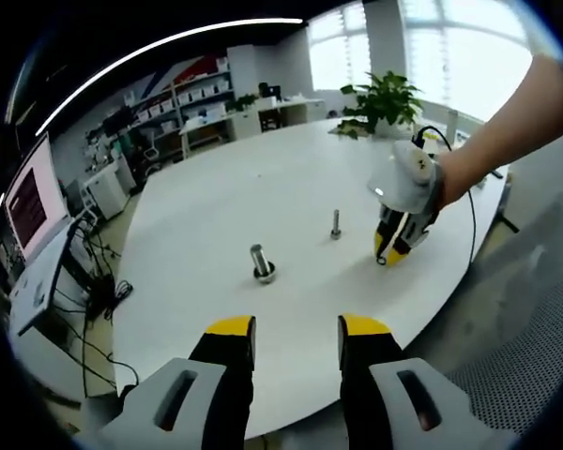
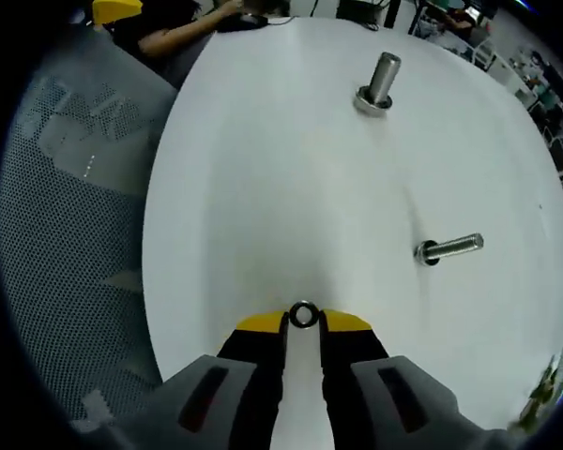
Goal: Place the washer onto the threaded stud by aligning its center hole with the stud, sliding it down to the base, and recovering from edge contact or off-axis alignment until the washer reaches the visible bottom stop.
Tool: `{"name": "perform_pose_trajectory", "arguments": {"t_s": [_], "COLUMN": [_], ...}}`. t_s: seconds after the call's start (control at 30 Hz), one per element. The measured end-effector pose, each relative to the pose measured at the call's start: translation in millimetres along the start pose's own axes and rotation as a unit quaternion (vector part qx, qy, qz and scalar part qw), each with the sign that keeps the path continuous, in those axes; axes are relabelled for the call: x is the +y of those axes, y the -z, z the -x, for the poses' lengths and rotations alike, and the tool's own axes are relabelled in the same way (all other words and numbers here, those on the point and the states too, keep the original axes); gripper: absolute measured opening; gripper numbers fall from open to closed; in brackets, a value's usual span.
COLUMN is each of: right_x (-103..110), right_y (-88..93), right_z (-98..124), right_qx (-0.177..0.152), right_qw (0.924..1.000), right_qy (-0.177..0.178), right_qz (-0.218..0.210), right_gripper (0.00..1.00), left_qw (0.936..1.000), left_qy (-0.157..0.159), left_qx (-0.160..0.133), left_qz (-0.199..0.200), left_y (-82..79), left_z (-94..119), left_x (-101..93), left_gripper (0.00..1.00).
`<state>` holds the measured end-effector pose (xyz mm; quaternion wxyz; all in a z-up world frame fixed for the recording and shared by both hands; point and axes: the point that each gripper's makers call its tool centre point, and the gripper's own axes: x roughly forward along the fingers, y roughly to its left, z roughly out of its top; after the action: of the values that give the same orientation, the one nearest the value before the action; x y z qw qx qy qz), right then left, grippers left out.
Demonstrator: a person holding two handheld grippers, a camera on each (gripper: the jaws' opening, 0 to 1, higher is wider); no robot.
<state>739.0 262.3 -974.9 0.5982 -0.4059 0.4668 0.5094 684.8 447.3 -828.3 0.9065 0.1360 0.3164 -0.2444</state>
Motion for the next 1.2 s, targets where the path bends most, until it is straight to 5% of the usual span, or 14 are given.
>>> {"name": "perform_pose_trajectory", "arguments": {"t_s": [0.2, 0.27, 0.43, 0.87, 1.2], "right_x": [0.6, -0.5, 0.2, 1.2, -1.0], "right_y": [-0.9, -0.9, -1.1, 0.4, 1.5], "right_z": [-1.3, -0.2, -1.3, -0.5, 1.0], "right_qx": [0.055, 0.064, 0.075, 0.019, 0.0], "right_qw": [0.9985, 0.9976, 0.997, 0.998, 0.9973], "right_qy": [-0.001, -0.003, -0.001, 0.043, 0.032], "right_qz": [0.003, -0.026, -0.02, -0.042, -0.066], "right_gripper": [0.15, 0.14, 0.13, 0.14, 0.14], "left_qw": [1.0, 1.0, 1.0, 1.0, 0.9999], "left_qy": [0.003, 0.004, 0.003, -0.005, -0.005], "left_qx": [0.001, 0.002, 0.003, -0.005, 0.005], "left_qz": [-0.006, -0.006, -0.009, -0.003, -0.009], "left_y": [-0.6, 0.3, 0.4, -2.4, 0.7], "left_z": [-0.3, -0.9, 0.0, 1.8, 0.3], "left_x": [-2.6, -2.7, -3.4, 1.9, 0.4], "left_gripper": [0.33, 0.33, 0.33, 0.33, 0.33]}}
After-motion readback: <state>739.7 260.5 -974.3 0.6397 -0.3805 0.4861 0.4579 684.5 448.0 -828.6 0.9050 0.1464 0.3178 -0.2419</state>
